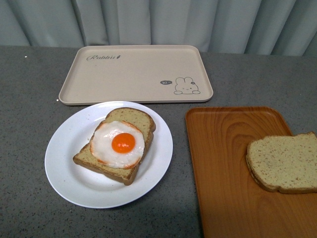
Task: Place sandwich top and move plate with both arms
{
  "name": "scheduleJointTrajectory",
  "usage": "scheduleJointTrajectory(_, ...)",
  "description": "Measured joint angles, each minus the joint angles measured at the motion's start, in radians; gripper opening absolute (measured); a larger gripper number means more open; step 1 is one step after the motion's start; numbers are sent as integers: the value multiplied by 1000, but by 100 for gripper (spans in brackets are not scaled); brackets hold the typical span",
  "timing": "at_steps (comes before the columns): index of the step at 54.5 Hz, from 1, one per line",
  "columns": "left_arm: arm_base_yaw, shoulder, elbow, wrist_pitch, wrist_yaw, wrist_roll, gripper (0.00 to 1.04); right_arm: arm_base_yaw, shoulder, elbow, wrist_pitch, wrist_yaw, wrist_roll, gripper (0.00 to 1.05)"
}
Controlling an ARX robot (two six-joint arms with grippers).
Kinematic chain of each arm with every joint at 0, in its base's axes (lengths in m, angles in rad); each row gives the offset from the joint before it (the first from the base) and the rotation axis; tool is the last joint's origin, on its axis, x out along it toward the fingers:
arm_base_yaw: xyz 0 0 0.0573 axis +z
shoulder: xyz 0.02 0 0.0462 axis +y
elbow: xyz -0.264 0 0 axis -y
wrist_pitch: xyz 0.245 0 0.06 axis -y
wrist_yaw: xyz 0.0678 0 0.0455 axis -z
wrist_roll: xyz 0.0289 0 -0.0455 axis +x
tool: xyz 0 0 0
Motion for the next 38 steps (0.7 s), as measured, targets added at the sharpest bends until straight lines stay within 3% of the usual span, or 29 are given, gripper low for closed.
scheduleJointTrajectory(9, 0, 0, 0, 0, 0, 0, 98, 11, 192, 111, -86, -92, 41, 96)
scheduleJointTrajectory(19, 0, 0, 0, 0, 0, 0, 98, 83, 323, 167, -103, -185, 48, 96)
scheduleJointTrajectory(38, 0, 0, 0, 0, 0, 0, 98, 198, 475, 217, -40, -209, 87, 96)
